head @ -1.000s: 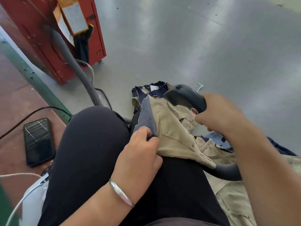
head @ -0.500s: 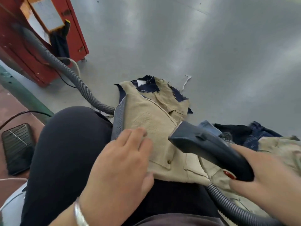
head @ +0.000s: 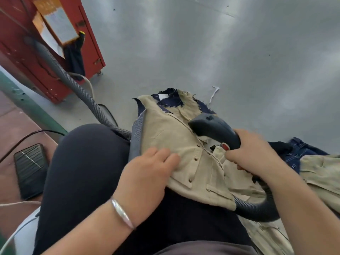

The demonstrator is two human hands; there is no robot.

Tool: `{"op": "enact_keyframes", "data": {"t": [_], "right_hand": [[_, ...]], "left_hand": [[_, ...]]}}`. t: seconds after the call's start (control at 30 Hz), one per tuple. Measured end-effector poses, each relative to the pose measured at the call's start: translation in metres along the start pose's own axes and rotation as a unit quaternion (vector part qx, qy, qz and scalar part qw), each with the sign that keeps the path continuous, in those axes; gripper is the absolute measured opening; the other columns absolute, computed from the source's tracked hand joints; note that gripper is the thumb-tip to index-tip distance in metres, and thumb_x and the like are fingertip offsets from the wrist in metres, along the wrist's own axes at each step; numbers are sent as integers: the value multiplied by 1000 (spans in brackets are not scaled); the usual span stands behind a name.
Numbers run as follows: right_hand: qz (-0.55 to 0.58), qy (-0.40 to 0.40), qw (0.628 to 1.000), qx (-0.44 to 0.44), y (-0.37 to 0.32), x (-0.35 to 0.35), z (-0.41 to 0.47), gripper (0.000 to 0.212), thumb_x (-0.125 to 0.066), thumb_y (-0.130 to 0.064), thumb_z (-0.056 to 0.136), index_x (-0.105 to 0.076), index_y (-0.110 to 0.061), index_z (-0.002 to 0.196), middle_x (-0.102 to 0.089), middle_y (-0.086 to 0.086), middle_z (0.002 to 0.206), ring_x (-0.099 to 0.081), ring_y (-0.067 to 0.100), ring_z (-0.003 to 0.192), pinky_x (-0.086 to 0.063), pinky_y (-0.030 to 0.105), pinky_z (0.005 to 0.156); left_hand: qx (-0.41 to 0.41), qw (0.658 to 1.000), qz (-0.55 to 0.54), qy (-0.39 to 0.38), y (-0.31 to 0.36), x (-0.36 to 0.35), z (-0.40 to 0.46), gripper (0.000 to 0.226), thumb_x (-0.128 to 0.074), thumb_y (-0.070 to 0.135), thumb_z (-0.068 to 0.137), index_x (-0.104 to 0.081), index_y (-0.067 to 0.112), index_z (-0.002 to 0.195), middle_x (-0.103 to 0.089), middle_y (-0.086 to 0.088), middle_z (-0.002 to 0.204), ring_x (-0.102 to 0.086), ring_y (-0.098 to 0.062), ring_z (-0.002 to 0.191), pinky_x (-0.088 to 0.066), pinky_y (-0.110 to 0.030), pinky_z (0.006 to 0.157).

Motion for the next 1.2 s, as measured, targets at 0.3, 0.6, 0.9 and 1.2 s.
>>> {"op": "enact_keyframes", "data": {"t": [0.3, 0.6, 0.9, 1.2], "right_hand": [[15, 62, 995, 78, -5, 38, -43, 20, -74, -25, 76, -60, -30, 89, -60, -9, 61, -59, 13, 55, -39, 29, 51], [-54, 26, 995, 81, -3, 36, -95, 40, -53, -57, 53, -46, -64, 92, -63, -17, 61, -58, 6, 52, -51, 37, 51], [-137, -49, 986, 77, -23, 21, -92, 20, -57, -43, 60, -52, -35, 78, -56, -40, 82, -53, 3, 52, -41, 27, 50], [-127, -14, 979, 156, -90, 11, -32, 18, -67, -31, 77, -55, -34, 90, -58, -9, 69, -55, 10, 64, -36, 30, 52]], "left_hand": [[9, 999, 49, 4, -47, 78, -14, 41, -34, 3, 47, -65, 26, 64, -55, 9, 72, -47, -16, 85, -37, -18, 63], [-22, 997, -68, -41, 23, 47, -38, 31, -53, 48, 72, -69, 25, 83, -61, 8, 88, -60, -13, 81, -51, -28, 65], [-57, 991, -87, -83, 46, -17, -20, 36, -72, 47, 67, -59, 19, 85, -59, 3, 83, -60, -16, 75, -52, -24, 58], [-41, 995, -95, -7, 44, -22, -15, 32, -74, 18, 40, -60, 15, 69, -57, 0, 67, -54, -17, 53, -38, -26, 32]]}}
Point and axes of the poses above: each hand's wrist, its own z-axis towards the middle knuckle, its own x-axis out of the back of the hand, y = z × x, the point moved 5 cm from there along z, towards the middle knuckle
